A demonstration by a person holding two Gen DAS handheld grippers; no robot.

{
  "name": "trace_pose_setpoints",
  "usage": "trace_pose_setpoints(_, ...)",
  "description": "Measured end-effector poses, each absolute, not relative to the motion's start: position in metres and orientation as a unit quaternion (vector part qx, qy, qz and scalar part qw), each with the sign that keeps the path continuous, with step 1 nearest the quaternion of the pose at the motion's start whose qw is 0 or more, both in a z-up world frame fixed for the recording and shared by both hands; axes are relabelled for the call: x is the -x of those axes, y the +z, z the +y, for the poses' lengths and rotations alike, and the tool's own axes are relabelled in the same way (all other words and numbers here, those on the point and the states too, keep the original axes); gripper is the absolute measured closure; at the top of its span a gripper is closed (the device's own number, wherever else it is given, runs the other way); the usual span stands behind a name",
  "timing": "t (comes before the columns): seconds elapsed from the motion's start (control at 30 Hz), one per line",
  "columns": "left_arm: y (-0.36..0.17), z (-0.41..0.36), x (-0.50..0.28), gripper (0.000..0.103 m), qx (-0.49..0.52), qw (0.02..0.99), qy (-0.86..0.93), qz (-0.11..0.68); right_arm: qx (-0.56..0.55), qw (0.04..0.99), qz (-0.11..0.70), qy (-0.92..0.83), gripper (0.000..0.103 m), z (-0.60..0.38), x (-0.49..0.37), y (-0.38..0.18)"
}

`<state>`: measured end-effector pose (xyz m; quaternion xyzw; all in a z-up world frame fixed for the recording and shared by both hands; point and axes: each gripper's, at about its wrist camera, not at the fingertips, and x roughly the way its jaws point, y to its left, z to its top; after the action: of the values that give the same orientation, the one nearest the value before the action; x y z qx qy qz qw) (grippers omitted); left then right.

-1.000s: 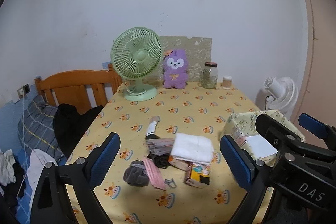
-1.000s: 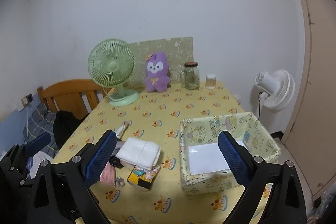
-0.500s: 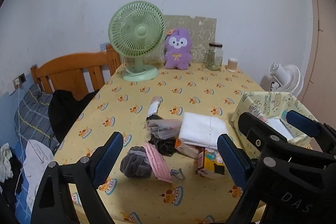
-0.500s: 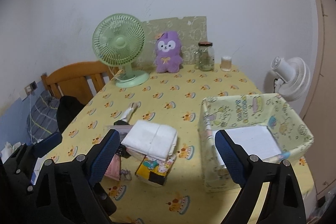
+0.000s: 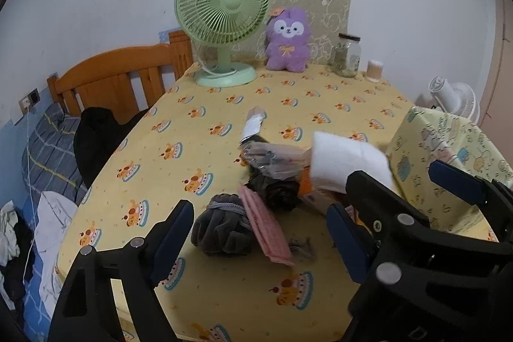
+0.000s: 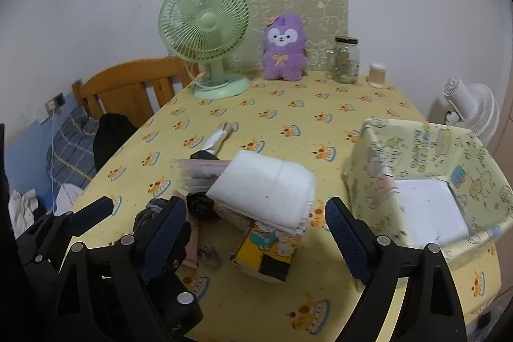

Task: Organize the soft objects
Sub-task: 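Move the left tool toward the grey sock while the right tool approaches the pink packet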

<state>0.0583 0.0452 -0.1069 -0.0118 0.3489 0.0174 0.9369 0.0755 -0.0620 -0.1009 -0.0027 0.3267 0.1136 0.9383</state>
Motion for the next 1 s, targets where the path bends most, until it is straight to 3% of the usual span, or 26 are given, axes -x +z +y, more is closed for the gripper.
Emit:
trace_pose_setpoints(0.37,-0.127,0.063,-0.076,0.036,0.019,0.923,0.047,0.381,0.007,0.925,0.361,0.120,0.013,-0.049,-0.097,-0.122)
trace_pose_setpoints(0.67,-0.132,0.076,-0.076,0.038,0.012,0.922,0.039,0.384,-0.003,0.914,0.382,0.134,0.025,-0.029,-0.102,-0.133)
trace_pose_setpoints(1.0,-0.134,0.094,-0.074,0.038,0.015,0.920,0.033,0.391,0.006,0.912,0.386,0.137,0.025,-0.009,-0.097,-0.133)
